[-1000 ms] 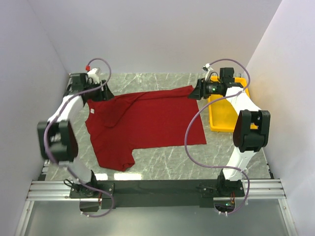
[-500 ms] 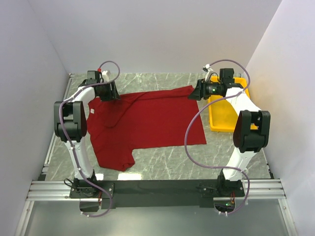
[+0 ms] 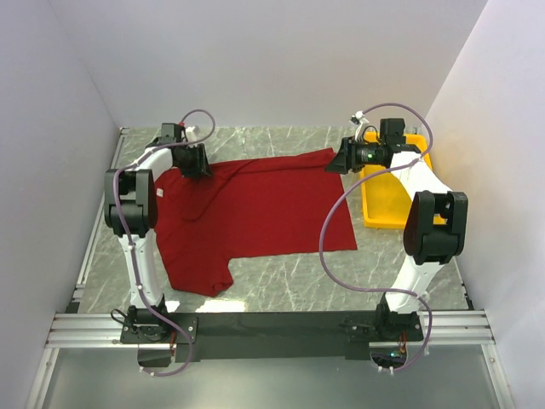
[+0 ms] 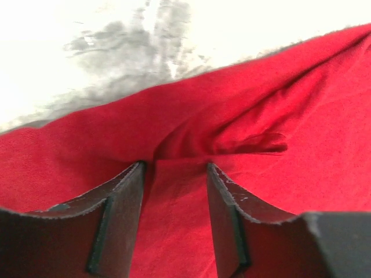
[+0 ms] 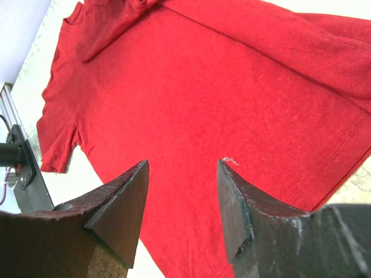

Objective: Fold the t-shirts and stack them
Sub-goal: Fold the tshirt

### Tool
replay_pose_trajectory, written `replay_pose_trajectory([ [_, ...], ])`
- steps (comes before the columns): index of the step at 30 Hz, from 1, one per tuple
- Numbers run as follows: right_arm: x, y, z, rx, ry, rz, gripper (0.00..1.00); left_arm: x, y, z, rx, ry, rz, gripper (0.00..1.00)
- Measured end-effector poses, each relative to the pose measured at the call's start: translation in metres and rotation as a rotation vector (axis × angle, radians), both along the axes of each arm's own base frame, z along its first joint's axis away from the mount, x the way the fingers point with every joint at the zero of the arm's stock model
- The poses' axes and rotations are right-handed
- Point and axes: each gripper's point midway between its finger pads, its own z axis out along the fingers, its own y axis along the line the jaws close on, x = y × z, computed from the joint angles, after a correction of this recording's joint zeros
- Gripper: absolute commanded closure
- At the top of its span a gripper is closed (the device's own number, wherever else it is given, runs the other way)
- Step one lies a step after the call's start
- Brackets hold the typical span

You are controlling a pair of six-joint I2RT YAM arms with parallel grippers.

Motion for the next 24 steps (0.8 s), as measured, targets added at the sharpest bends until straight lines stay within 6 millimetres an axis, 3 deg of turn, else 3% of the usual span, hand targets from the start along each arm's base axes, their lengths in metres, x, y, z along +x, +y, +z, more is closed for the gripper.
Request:
replay_pose_trajectory([
  [2,0.000,0.000,0.000,0.000,0.001,-0.001,0.43,-0.001,-0.004,-0.001,0.001,0.004,-0.010,0.53],
  [5,0.000,0.000,0.000,0.001,0.003,-0.002,0.43,-0.002,-0.006,-0.004,0.003,0.012,-0.018,0.67],
  [6,0.000,0.000,0.000,0.001,0.003,-0.002,0.43,-0.002,-0.006,-0.004,0.004,0.015,-0.019,0.76],
  [10,0.000,0.000,0.000,0.002,0.005,-0.004,0.43,-0.004,-0.005,-0.006,0.011,0.018,-0.027,0.87],
  [17,0.000,0.000,0.000,0.002,0.006,-0.004,0.43,-0.005,-0.003,-0.005,0.029,0.012,-0.042,0.80],
  [21,0.000,0.000,0.000,0.004,0.009,-0.006,0.43,-0.010,-0.001,0.000,0.046,0.006,-0.045,0.67],
  [24,0.000,0.000,0.000,0.005,0.010,-0.006,0.43,-0.012,0.001,0.009,0.055,-0.009,-0.042,0.64],
])
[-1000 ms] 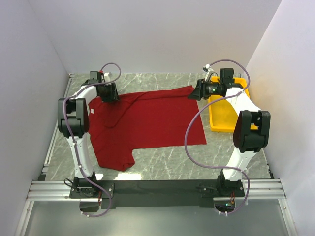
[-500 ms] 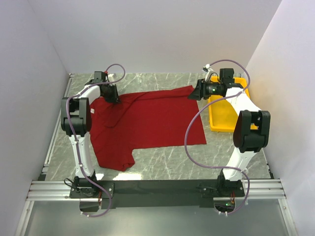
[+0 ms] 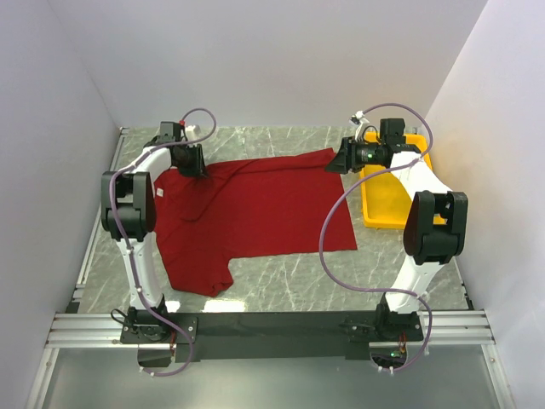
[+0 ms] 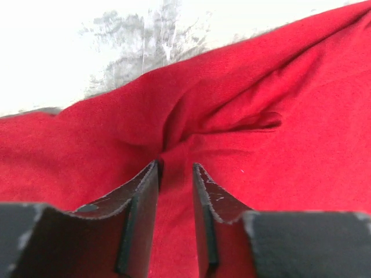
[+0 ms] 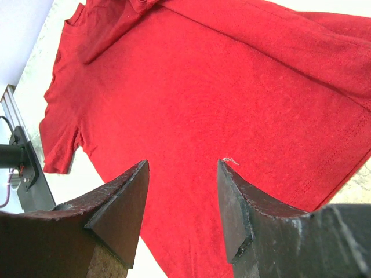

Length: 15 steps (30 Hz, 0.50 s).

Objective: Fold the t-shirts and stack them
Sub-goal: Fold the tshirt

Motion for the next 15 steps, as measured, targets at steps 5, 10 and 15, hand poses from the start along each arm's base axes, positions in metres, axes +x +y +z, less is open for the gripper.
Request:
replay_pose_trajectory([
  [5,0.000,0.000,0.000,0.000,0.000,0.000,0.43,0.002,0.001,0.014,0.003,-0.028,0.003,0.66],
  [10,0.000,0.000,0.000,0.001,0.001,0.000,0.43,-0.001,0.001,0.013,0.003,-0.021,0.003,0.65],
  [15,0.000,0.000,0.000,0.001,0.000,0.000,0.42,-0.002,0.002,0.011,0.008,-0.014,0.006,0.67],
])
